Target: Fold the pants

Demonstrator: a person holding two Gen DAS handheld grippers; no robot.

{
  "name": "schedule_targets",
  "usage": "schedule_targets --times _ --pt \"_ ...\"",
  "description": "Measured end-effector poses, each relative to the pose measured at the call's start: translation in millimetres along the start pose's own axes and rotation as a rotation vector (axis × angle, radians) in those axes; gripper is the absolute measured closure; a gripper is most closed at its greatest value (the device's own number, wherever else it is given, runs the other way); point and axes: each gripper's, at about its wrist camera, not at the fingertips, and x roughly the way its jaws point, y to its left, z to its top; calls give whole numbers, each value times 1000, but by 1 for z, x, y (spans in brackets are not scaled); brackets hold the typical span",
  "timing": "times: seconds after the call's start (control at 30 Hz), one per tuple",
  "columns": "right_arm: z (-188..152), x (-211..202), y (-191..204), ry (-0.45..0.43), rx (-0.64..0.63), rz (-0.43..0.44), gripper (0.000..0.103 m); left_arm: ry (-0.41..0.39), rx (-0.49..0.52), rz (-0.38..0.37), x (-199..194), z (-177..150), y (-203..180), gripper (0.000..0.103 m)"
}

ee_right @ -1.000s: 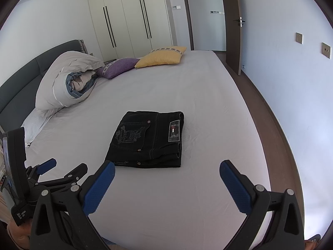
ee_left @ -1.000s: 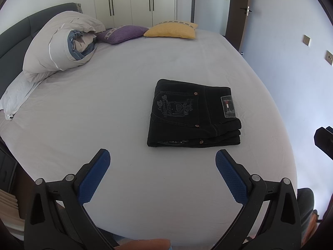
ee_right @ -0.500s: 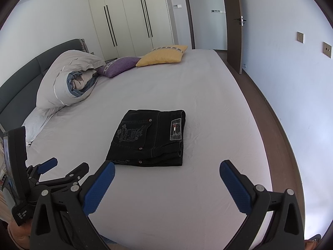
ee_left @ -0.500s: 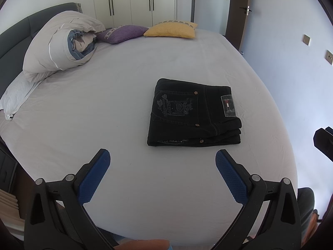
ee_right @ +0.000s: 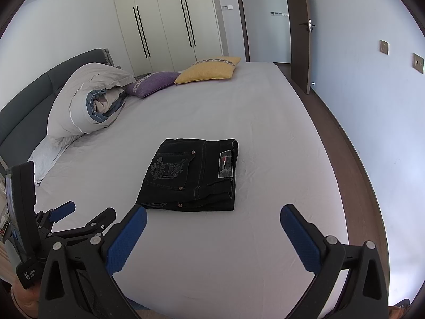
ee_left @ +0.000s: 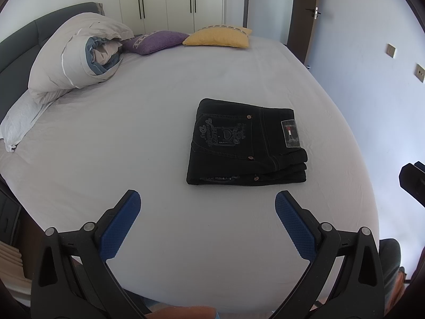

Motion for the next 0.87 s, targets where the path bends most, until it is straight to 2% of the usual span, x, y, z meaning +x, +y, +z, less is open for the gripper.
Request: schedule_targets --times 0.87 --pt "-6 0 2 6 4 8 0 17 -13 -9 2 -5 4 0"
